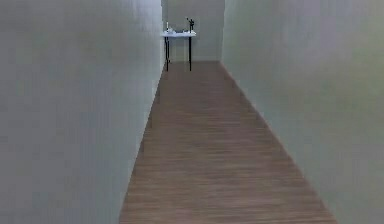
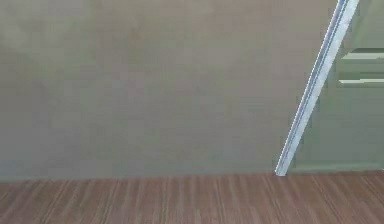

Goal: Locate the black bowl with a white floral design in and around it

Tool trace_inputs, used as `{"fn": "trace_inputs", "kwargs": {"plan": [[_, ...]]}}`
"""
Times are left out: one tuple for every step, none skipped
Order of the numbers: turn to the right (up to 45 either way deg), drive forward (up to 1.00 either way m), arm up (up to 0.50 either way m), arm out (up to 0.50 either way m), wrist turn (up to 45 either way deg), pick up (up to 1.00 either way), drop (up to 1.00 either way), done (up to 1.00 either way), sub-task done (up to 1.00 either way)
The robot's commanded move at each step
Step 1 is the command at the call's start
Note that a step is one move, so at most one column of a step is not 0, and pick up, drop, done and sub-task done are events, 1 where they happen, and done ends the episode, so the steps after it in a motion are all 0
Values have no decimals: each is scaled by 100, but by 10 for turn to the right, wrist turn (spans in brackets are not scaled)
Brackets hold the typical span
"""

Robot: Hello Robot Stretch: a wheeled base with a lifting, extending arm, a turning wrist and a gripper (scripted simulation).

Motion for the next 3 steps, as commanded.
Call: {"fn": "trace_inputs", "kwargs": {"plan": [[0,100,0,0,0,0,0,0,0],[0,100,0,0,0,0,0,0,0],[-30,0,0,0,0,0,0,0,0]]}}
